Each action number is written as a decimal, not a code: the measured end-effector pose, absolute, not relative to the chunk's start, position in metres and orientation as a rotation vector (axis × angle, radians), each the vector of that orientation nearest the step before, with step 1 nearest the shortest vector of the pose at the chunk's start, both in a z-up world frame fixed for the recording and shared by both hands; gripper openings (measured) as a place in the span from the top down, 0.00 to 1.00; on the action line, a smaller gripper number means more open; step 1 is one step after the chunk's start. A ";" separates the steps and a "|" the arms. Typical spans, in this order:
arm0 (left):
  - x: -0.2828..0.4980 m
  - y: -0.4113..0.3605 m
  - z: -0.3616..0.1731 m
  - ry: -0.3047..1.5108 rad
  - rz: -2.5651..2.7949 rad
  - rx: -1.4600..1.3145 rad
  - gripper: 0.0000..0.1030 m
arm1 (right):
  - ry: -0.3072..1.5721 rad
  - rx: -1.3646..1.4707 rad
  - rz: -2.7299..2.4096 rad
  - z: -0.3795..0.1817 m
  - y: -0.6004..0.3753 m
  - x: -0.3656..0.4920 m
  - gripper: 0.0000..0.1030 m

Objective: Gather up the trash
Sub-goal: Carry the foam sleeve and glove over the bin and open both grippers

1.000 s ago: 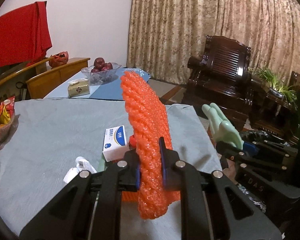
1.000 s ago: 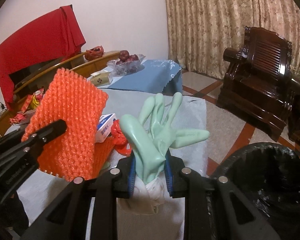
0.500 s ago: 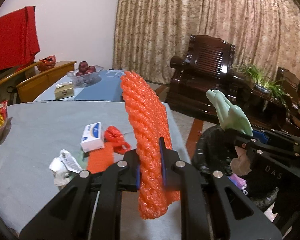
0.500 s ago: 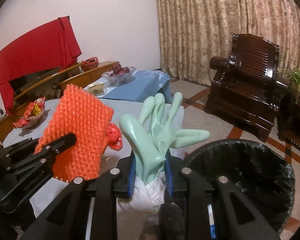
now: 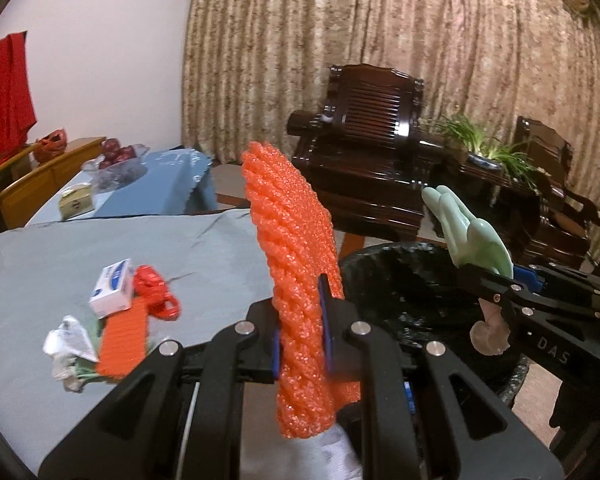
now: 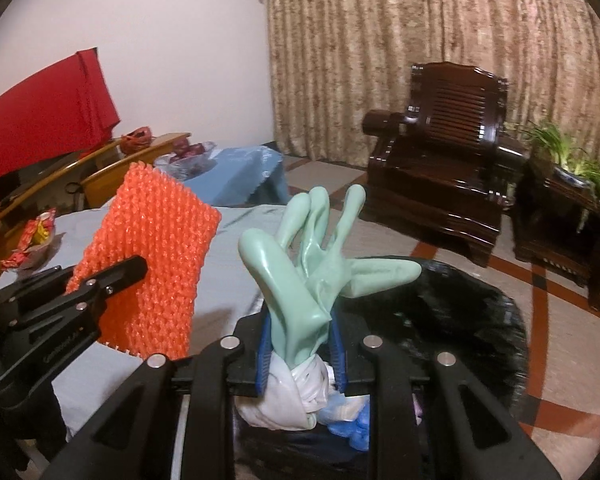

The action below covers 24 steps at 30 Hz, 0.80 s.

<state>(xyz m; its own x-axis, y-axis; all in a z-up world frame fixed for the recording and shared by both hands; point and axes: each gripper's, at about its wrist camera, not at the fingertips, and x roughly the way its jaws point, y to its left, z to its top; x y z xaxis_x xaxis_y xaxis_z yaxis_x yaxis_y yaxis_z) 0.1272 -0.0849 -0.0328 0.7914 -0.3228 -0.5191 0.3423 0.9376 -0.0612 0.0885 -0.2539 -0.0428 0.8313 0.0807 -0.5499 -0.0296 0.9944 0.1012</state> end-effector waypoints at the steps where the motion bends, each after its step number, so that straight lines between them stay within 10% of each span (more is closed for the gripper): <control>1: 0.128 -0.090 -0.034 0.550 -0.365 0.040 0.87 | 0.586 0.090 0.048 -0.044 -0.258 0.087 0.76; 24: 0.154 -0.193 -0.069 0.604 -0.519 0.109 0.87 | 0.651 0.120 -0.087 -0.080 -0.335 0.084 0.76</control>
<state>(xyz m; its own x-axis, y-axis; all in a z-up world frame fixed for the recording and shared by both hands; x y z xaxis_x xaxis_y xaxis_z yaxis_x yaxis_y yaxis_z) 0.1544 -0.1929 -0.0694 0.6995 -0.4340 -0.5678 0.4962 0.8667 -0.0513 0.0840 -0.3345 -0.0802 0.7921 -0.0432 -0.6089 0.1186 0.9894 0.0841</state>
